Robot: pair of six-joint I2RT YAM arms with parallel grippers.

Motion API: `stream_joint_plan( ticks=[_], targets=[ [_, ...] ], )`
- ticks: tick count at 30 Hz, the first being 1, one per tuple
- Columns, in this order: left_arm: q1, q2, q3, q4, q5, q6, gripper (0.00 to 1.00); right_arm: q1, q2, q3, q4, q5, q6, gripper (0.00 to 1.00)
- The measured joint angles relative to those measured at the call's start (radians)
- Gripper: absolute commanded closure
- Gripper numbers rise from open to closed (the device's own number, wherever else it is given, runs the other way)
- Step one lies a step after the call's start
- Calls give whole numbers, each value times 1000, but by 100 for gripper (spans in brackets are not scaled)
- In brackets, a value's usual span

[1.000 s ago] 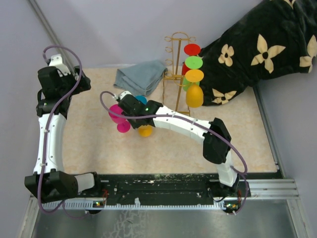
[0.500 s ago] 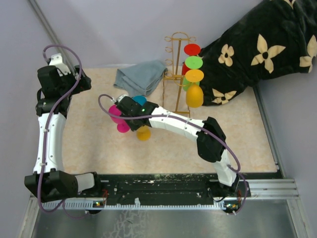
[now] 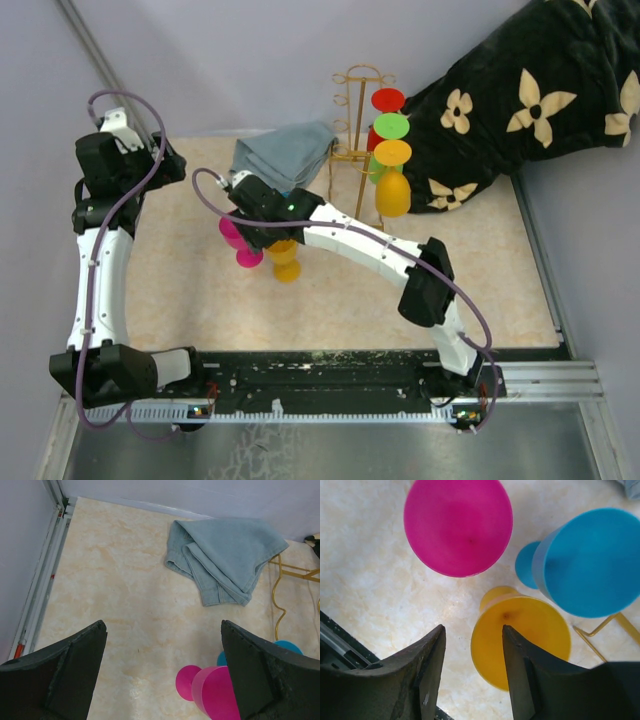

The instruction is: Take the wine glass off the wine glass rack

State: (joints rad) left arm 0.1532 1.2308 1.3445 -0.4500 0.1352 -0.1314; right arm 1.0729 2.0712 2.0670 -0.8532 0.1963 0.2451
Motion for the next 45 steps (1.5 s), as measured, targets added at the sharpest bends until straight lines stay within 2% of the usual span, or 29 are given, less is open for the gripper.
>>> stream_joint_plan(
  ticks=[6, 10, 13, 16, 20, 23, 26, 29, 33, 36, 45],
  targets=[
    [0, 0, 0, 0, 13, -2, 0, 11, 12, 221, -143, 40, 3, 49],
    [0, 12, 15, -3, 35, -3, 0, 20, 4, 426, -256, 108, 28, 41],
    [0, 43, 70, -1, 82, -10, 0, 14, -78, 434, -297, 175, 53, 39],
    [0, 82, 153, 10, 164, -45, 0, -48, -234, 322, -294, 206, 90, 39],
    [-6, 146, 252, 40, 323, -136, 0, -250, -463, 157, -274, 221, 133, 38],
    [-29, 182, 265, 52, 397, -188, 0, -386, -566, 124, -266, 229, 154, 37],
    [-80, 214, 262, 51, 441, -221, 0, -463, -627, 111, -249, 202, 174, 36],
    [-128, 227, 253, 52, 464, -239, 0, -578, -686, 27, -205, 117, 208, 36],
    [-174, 227, 240, 54, 480, -246, 0, -809, -782, -219, -101, -81, 307, 36],
    [-187, 227, 238, 54, 486, -246, 0, -929, -831, -394, -22, -228, 398, 36],
    [-191, 226, 219, 61, 494, -247, 0, -990, -895, -641, 237, -525, 634, 38]
  ],
)
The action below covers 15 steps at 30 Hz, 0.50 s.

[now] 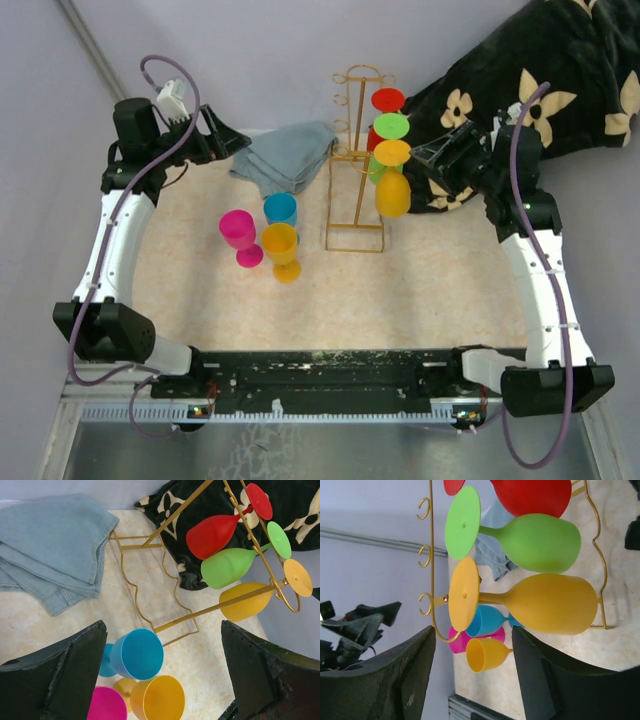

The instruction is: Take the wine glass off the wine glass rack

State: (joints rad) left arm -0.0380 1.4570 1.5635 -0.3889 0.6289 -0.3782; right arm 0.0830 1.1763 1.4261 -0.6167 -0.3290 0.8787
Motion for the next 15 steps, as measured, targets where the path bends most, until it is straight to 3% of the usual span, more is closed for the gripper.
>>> stream_joint_plan(
  ticks=[15],
  targets=[
    [0, -21, -16, 0, 9, 0, 0, -62, -58, -196, 273, -169, 206, 42]
  ],
)
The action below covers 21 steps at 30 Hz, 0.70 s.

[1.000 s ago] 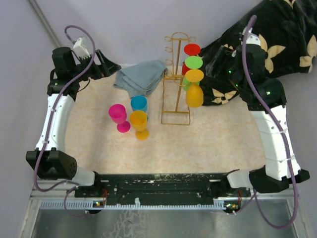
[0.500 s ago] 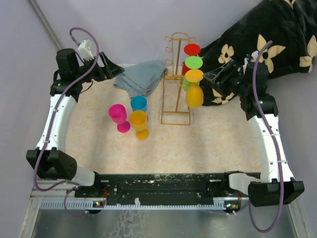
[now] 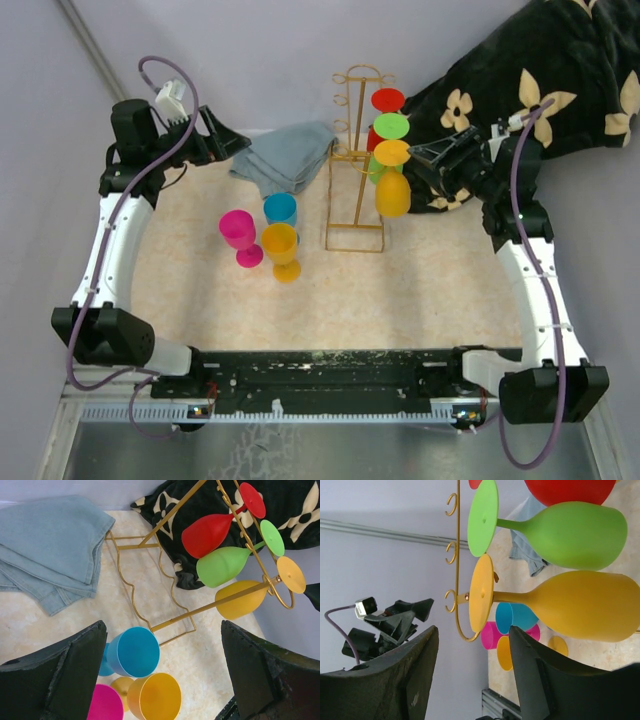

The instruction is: Take the wine glass off the wine glass rack

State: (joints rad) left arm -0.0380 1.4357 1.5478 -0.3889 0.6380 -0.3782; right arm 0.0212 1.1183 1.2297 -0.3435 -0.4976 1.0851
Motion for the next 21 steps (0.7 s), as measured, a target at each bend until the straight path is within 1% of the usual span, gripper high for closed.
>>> stream_joint_plan(
  ticks=[8, 18, 21],
  targets=[
    [-2, -2, -6, 0, 11, 0, 0, 0, 29, -19, 85, -37, 27, 46],
    [-14, -2, -7, 0, 24, 1, 0, 1, 79, -26, 132, -72, 38, 47],
    [-19, -2, -7, 0, 27, 2, 0, 5, 98, -26, 143, -73, 38, 51]
  ],
)
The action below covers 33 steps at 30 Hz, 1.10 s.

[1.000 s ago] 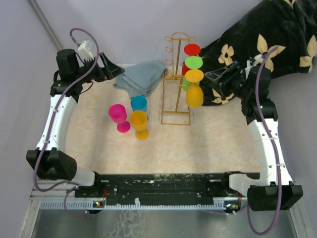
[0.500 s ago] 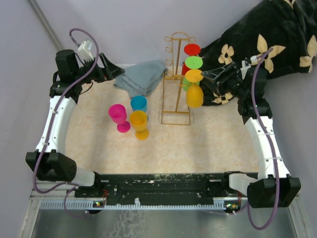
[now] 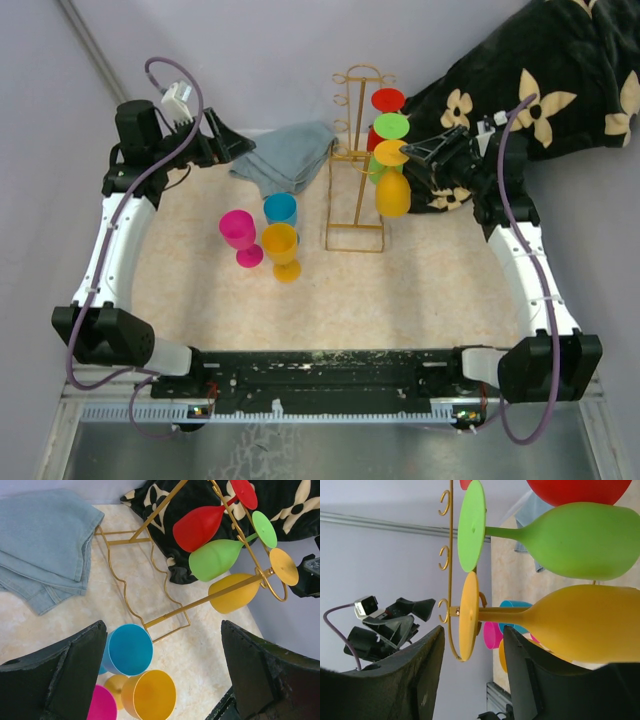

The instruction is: Take the wine glass off the wine glass rack

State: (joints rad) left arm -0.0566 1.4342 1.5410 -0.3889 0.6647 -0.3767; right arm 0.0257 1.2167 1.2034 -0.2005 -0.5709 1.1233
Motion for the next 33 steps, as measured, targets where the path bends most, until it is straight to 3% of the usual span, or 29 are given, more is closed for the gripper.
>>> stream_joint_plan(
  ticks=[7, 20, 33],
  targets=[
    [-4, 0, 0, 0, 3, 7, 0, 7, 23, 0, 1, -3, 5, 63],
    [-11, 4, 0, 0, 6, 7, 0, 7, 23, 0, 13, -8, 8, 100],
    [-24, 6, 0, 0, 5, 11, 0, 7, 23, -5, 13, -12, 60, 100]
  ],
)
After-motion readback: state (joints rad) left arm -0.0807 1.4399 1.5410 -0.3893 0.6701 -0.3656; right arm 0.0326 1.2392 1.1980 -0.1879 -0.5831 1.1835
